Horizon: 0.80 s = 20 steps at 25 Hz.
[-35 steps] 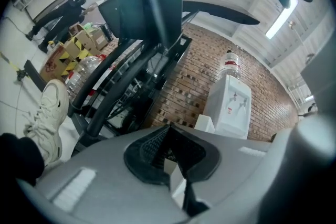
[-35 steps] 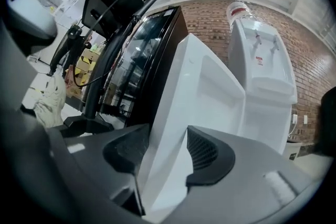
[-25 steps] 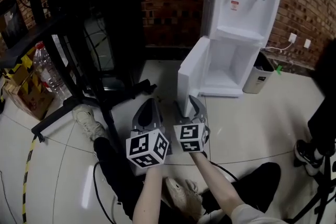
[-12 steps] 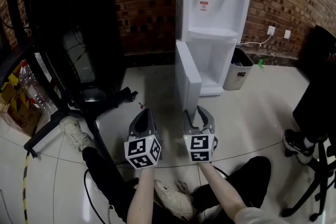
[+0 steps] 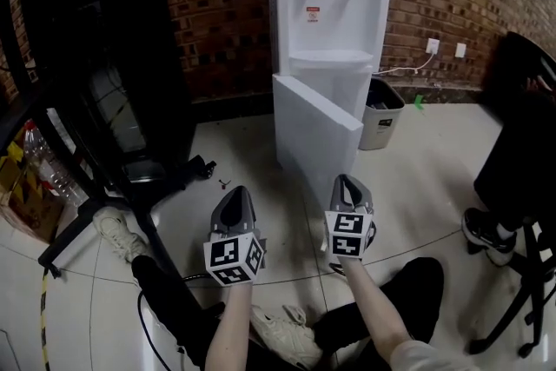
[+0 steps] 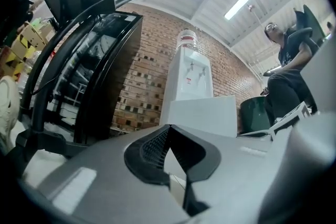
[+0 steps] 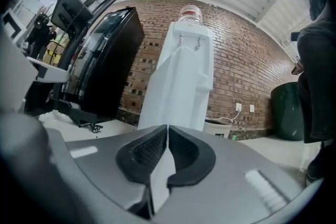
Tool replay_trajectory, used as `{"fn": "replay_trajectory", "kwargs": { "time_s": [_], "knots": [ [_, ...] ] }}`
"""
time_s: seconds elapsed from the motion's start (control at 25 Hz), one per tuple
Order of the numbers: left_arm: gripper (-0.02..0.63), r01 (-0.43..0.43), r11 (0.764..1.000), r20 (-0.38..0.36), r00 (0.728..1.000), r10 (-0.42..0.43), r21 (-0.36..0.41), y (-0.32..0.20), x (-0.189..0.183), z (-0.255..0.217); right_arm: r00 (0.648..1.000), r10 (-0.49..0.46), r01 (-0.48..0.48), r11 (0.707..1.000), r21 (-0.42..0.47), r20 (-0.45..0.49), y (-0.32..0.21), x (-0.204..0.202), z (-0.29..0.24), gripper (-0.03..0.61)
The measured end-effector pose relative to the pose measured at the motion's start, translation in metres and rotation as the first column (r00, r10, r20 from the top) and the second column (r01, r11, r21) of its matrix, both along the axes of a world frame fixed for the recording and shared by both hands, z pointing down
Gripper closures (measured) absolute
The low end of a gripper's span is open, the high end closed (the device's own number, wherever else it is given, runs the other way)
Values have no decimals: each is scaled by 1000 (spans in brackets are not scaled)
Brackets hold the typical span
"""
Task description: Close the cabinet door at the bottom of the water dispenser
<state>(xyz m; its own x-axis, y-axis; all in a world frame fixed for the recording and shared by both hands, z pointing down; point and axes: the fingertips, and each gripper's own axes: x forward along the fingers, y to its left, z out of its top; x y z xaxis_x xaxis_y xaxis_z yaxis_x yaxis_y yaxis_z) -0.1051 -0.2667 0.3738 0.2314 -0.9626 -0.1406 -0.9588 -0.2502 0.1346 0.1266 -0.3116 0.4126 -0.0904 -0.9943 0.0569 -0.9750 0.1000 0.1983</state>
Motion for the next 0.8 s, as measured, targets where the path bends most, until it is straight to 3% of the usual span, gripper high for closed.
{"fn": "replay_trajectory", "kwargs": {
  "time_s": [0.44, 0.8],
  "knots": [
    [600, 18, 1000, 12, 1000, -18, -15, -19, 2, 12, 993, 108, -107, 994, -24, 55, -50, 76, 2, 578],
    [600, 18, 999, -10, 1000, -18, -44, -37, -2, 19, 987, 159, -158, 986, -54, 28, -109, 118, 1, 578]
  ]
}}
